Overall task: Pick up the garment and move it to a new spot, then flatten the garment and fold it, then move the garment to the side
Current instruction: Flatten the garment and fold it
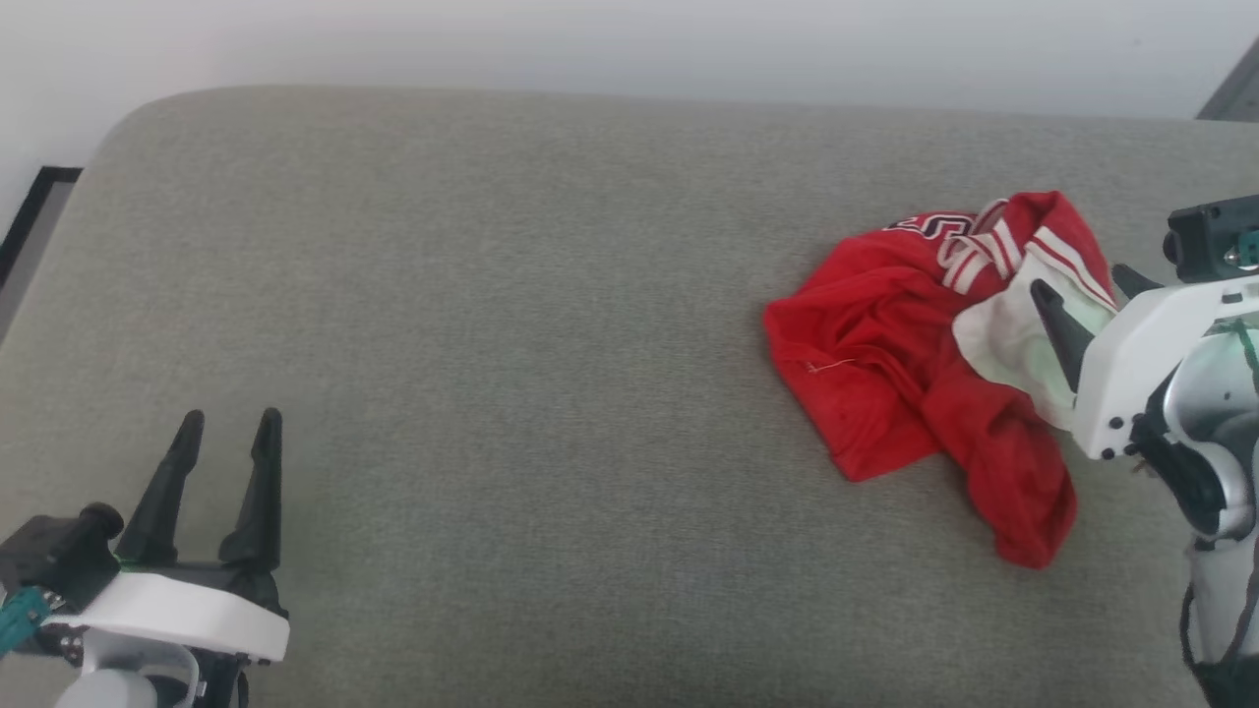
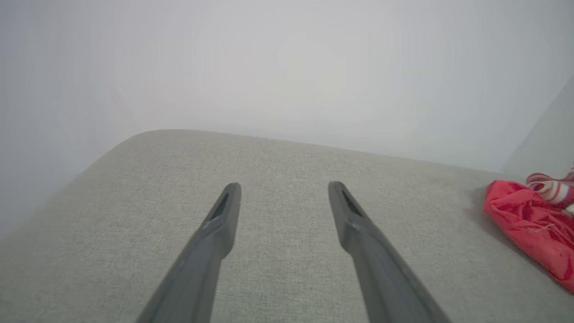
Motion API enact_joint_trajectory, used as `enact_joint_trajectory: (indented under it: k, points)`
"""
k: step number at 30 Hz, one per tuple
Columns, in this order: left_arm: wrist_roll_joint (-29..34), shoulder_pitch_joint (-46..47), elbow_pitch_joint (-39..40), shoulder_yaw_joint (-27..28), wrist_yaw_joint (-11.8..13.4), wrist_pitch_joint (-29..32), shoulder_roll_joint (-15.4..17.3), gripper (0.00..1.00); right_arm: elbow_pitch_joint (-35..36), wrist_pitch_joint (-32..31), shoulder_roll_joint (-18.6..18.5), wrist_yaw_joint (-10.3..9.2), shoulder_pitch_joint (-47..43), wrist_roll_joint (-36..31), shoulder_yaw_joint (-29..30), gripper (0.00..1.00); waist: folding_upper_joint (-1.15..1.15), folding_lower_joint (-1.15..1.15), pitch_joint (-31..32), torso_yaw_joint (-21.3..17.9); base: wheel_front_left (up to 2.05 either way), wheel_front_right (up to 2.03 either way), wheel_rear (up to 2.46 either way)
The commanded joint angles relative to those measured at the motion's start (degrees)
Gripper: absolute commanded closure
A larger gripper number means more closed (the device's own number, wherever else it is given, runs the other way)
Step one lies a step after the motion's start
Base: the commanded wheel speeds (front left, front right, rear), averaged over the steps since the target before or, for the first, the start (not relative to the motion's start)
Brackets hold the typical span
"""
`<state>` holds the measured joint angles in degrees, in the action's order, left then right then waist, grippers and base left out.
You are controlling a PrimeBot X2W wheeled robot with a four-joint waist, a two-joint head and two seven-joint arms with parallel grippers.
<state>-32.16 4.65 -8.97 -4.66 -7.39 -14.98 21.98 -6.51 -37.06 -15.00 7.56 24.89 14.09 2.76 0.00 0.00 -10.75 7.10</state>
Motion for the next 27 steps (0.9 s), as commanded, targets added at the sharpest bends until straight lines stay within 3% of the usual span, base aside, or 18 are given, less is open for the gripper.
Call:
enact_joint_trajectory:
  k: [1, 5, 14, 20, 27]
  points:
    - [-1.24, 1.36, -0.20, -0.73, -0.13, -0.26, 0.98, 0.00, 1.68, 1.29, 0.66, -0.14, -1.16, -0.32, -0.18, 0.00, 0.00, 0.00, 0.27, -0.99, 0.00, 0.00, 0.00]
    - [-2.40, 2.41, 0.05, -2.38, -0.13, -0.26, 2.78, 0.00, 4.36, 4.47, 1.73, -0.13, -2.05, -0.84, -0.99, 0.00, 0.00, 0.00, 0.47, -2.26, 0.00, 0.00, 0.00]
    - [-7.06, 7.05, -1.09, -8.63, -0.13, -0.26, 9.43, 0.00, 6.87, 19.70, 5.79, -0.13, -5.74, -5.30, -1.57, 0.00, 0.00, 0.00, 1.25, -7.08, 0.00, 0.00, 0.00]
    - [-11.27, 12.14, -2.15, -16.65, -0.12, -0.19, 15.14, 0.00, 5.11, 28.82, 9.10, -0.13, -8.17, -9.35, -0.64, 0.00, 0.00, 0.00, 1.70, -10.71, 0.00, 0.00, 0.00]
    - [-16.30, 19.44, -0.14, -25.42, -0.12, 4.01, 20.70, 0.00, 2.12, 35.83, 11.67, -0.13, -10.34, -11.85, 1.54, 0.00, 0.00, 0.00, 1.27, -15.05, 0.00, 0.00, 0.00]
